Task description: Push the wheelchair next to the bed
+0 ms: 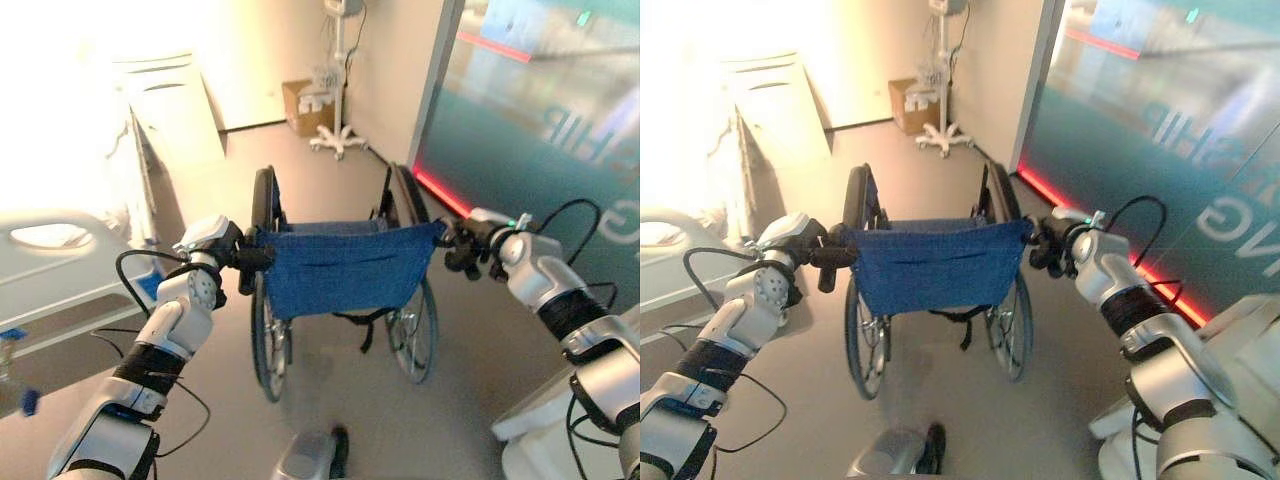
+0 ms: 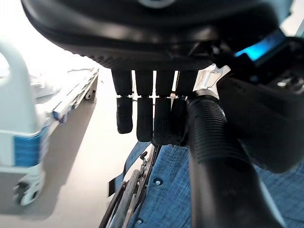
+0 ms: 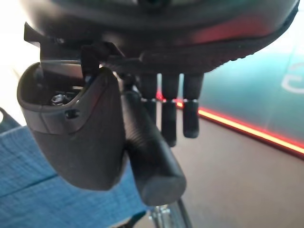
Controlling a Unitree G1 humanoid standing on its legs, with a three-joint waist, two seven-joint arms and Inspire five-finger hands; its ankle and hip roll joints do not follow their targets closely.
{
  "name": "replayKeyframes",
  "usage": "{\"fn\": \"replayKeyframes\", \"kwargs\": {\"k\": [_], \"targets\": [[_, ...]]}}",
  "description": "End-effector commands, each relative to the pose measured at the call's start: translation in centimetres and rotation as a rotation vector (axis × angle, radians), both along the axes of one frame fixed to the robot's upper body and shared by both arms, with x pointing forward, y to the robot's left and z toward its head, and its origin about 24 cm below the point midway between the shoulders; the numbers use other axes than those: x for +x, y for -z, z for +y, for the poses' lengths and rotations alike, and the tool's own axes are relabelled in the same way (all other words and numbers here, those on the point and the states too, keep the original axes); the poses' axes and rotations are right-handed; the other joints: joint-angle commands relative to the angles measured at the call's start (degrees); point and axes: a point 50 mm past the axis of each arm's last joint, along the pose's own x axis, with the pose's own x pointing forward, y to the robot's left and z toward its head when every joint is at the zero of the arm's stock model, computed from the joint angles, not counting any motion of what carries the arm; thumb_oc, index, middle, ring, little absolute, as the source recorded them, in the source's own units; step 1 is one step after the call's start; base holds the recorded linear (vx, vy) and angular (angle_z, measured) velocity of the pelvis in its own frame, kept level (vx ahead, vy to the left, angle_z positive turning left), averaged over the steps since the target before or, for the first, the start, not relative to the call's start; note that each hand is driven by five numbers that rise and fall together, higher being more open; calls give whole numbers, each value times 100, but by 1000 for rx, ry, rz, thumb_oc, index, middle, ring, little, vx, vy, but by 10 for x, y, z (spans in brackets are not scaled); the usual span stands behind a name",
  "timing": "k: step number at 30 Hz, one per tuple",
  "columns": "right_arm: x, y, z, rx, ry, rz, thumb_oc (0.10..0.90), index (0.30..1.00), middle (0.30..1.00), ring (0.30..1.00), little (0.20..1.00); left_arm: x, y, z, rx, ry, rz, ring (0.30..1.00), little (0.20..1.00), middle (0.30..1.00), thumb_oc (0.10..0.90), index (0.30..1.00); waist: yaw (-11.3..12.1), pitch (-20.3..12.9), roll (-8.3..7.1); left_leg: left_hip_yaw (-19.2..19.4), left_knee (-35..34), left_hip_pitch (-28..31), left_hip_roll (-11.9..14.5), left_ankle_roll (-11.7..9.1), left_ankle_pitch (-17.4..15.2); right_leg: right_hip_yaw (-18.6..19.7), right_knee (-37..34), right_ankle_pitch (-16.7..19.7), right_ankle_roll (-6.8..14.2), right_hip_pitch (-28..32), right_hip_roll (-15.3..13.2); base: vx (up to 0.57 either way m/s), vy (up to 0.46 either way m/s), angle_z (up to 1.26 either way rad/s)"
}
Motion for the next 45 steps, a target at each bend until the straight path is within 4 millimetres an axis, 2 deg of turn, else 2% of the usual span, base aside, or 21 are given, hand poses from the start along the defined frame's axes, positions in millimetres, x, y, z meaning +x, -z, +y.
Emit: {"fn": "replayKeyframes", "kwargs": {"k": [1, 3, 5, 6, 7, 10, 12, 16, 19, 23, 27, 28, 32, 34, 35, 37, 38, 41, 42, 43, 45], "targets": [[6, -52, 32, -298, -355, -183, 400, 300, 300, 300, 300, -35, 71, -27, 101, 237, 321, 300, 300, 300, 400, 300, 152, 441, -134, -209, -641, -49, -117, -506, 302, 597, 739, 2183, 238, -55, 325, 321, 58, 42], [6, -53, 33, -309, -354, -187, 400, 300, 300, 300, 300, -32, 69, -27, 110, 242, 312, 300, 300, 300, 400, 300, 94, 461, -133, -382, -539, -8, -146, -546, 217, 545, 546, 2031, 164, -162, 91, 294, -35, 35], [11, -61, 36, -307, -336, -218, 400, 300, 300, 300, 300, -23, 60, -26, 130, 256, 286, 300, 300, 300, 400, 300, -23, 602, -9, -729, -458, 190, -27, -648, 110, 663, -36, 2108, 34, -734, -197, 213, -254, 21], [14, -64, 35, -310, -323, -239, 400, 300, 300, 300, 300, -17, 54, -27, 144, 266, 266, 300, 300, 300, 400, 300, -97, 725, 19, -918, -431, 332, -14, -683, 4, 776, -416, 2348, -13, -1089, -365, 274, -388, 10], [16, -66, 33, -317, -309, -251, 400, 300, 300, 300, 300, -13, 49, -29, 150, 277, 251, 300, 300, 300, 400, 300, -213, 860, -3, -1154, -410, 537, -82, -699, -185, 951, -889, 2805, 25, -1521, -607, 311, -335, 18], [16, -72, 27, -341, -279, -256, 400, 300, 300, 300, 300, -10, 46, -34, 138, 299, 227, 300, 300, 300, 400, 300, -425, 1015, -37, -1629, -169, 795, -174, -725, -710, 1304, -1976, 3285, 198, -1845, -909, 490, -293, 62], [15, -74, 24, -348, -261, -247, 400, 300, 300, 300, 300, -12, 50, -38, 134, 315, 232, 300, 300, 300, 400, 300, -477, 1003, -63, -1806, 48, 819, -162, -760, -914, 1493, -2309, 3361, 225, -1913, -997, 529, -266, 95], [16, -90, 18, -362, -218, -240, 400, 300, 300, 300, 300, -19, 59, -45, 173, 392, 237, 300, 300, 300, 400, 300, -528, 978, -173, -2157, 619, 706, -75, -878, -1289, 1876, -2158, 3196, 249, -1940, -988, 531, -380, 82], [16, -101, 18, -351, -209, -230, 400, 300, 300, 300, 300, -19, 60, -46, 154, 392, 248, 300, 300, 300, 400, 300, -608, 938, -206, -2171, 882, 575, 104, -952, -1359, 1834, -1379, 2868, 307, -2082, -879, 416, -289, 118], [17, -116, 19, -341, -215, -271, 400, 300, 300, 300, 300, -11, 56, -52, 135, 370, 227, 300, 300, 300, 400, 300, -820, 987, -161, -1825, 660, 838, 683, -1225, -945, 1405, -996, 2469, 62, -2107, -653, 298, -218, 96], [18, -119, 20, -350, -224, -300, 400, 300, 300, 300, 300, -6, 55, -54, 127, 346, 206, 300, 300, 300, 400, 300, -934, 969, -63, -1831, 451, 1042, 844, -1318, -740, 1270, -794, 2253, -70, -2162, -498, 275, -207, 61], [16, -120, 20, -342, -234, -318, 400, 300, 300, 300, 300, -2, 51, -55, 108, 321, 195, 300, 300, 300, 400, 300, -1054, 860, 4, -1810, 392, 1255, 970, -1404, -508, 1122, -698, 2107, -222, -2190, -342, 385, -253, 48], [13, -109, 14, -325, -227, -287, 400, 300, 300, 300, 300, 1, 49, -58, 82, 298, 203, 300, 300, 300, 400, 300, -1321, 569, 52, -1374, 853, 1459, 1337, -1631, 340, 723, -853, 1901, -562, -2006, -128, 342, -218, 42], [12, -103, 12, -329, -231, -280, 400, 300, 300, 300, 300, 1, 50, -59, 77, 290, 202, 300, 300, 300, 400, 300, -1336, 528, 39, -1146, 1154, 1353, 1393, -1678, 582, 505, -952, 1836, -688, -1804, -77, 320, -211, 31], [12, -96, 10, -323, -226, -276, 400, 300, 300, 300, 300, 2, 51, -62, 73, 288, 202, 300, 300, 300, 400, 300, -1284, 573, 41, -963, 1314, 1161, 1318, -1644, 491, 356, -1012, 1764, -738, -1540, -18, 449, -228, 33], [12, -85, 12, -308, -214, -275, 400, 300, 300, 300, 300, 4, 48, -65, 78, 285, 185, 300, 300, 300, 400, 300, -1130, 713, 65, -879, 1108, 792, 948, -1477, 256, 393, -1005, 1707, -680, -1212, 55, 476, -180, 33], [14, -80, 15, -303, -202, -273, 400, 300, 300, 300, 300, 6, 46, -65, 89, 281, 170, 300, 300, 300, 400, 300, -1016, 818, 87, -720, 924, 468, 786, -1473, 340, 443, -1059, 1648, -647, -945, 153, 382, -117, 23], [17, -73, 25, -289, -194, -275, 400, 300, 300, 300, 300, 9, 44, -60, 97, 240, 150, 300, 300, 300, 400, 300, -711, 1065, 287, -299, 220, -294, 836, -1556, 915, 551, -1191, 1370, -695, -308, 514, 466, -48, -9], [18, -71, 28, -281, -199, -272, 400, 300, 300, 300, 300, 9, 46, -56, 96, 220, 156, 300, 300, 300, 400, 300, -603, 1090, 355, -306, -153, -444, 877, -1585, 1181, 638, -1206, 1317, -680, -163, 619, 540, 20, -47], [18, -70, 30, -278, -201, -269, 400, 300, 300, 300, 300, 8, 47, -54, 93, 212, 158, 300, 300, 300, 400, 300, -559, 1099, 377, -311, -260, -488, 889, -1592, 1269, 671, -1216, 1305, -675, -116, 651, 526, 57, -83], [19, -67, 34, -267, -230, -253, 400, 300, 300, 300, 300, 7, 50, -48, 88, 182, 169, 300, 300, 300, 400, 300, -363, 1036, 446, -261, -1107, -590, 982, -1592, 1592, 806, -1239, 1168, -632, 209, 771, 621, 136, -85]]}}
